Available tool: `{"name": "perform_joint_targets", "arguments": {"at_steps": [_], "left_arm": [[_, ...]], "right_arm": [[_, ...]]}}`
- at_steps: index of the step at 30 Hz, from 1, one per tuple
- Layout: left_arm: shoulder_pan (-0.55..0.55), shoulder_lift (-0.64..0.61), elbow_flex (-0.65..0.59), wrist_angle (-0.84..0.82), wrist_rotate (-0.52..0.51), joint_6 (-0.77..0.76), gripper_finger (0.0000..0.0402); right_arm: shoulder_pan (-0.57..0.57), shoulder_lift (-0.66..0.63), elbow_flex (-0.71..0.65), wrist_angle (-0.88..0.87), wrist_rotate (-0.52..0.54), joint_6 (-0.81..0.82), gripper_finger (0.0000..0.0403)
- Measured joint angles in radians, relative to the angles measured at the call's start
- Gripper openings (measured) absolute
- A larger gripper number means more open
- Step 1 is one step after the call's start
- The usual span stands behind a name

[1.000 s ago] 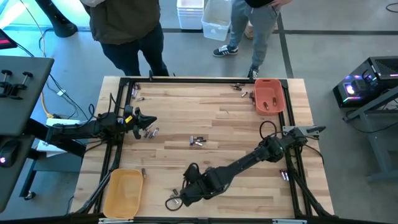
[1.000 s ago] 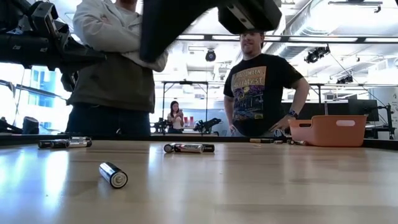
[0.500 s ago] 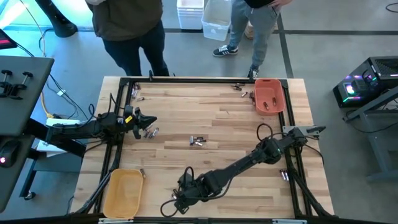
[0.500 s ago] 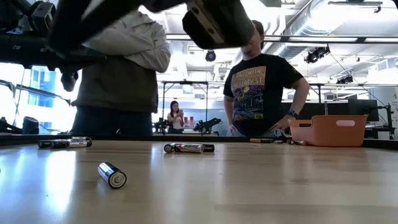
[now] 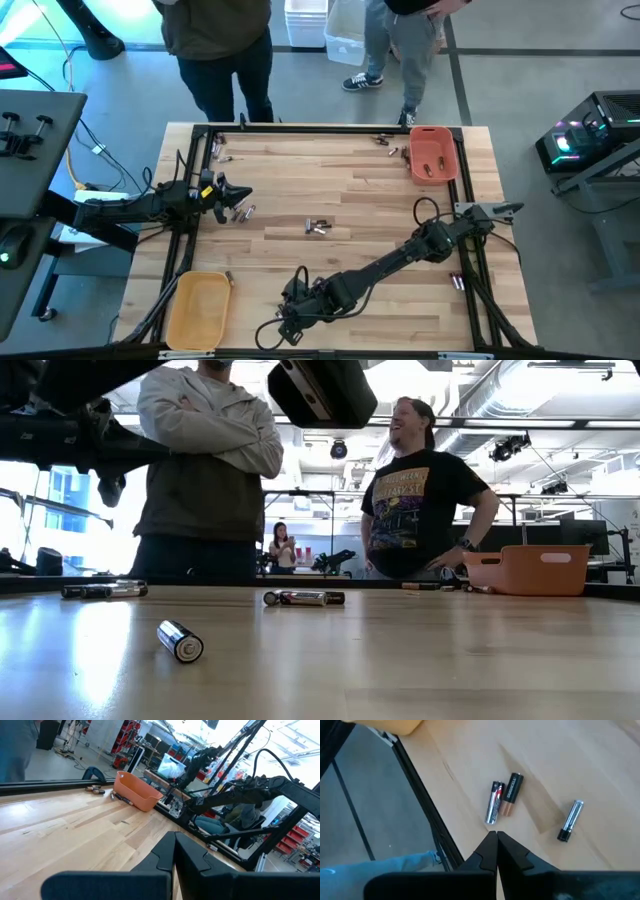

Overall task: Sort batteries
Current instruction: Put the silver battery into the yellow bin

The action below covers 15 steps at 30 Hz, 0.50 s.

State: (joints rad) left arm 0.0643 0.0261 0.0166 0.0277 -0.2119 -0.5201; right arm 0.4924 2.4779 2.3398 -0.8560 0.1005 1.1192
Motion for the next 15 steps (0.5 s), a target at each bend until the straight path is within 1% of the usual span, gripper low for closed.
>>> {"name": "perform_joint_targets", "arguments": {"at_steps": [15], "left_arm": [[0.0, 0.0, 0.0, 0.0, 0.0, 0.0, 0.0]], "right_arm": [[-0.003, 0.0, 0.0, -0.027, -0.007, -0.002, 0.0001]]}}
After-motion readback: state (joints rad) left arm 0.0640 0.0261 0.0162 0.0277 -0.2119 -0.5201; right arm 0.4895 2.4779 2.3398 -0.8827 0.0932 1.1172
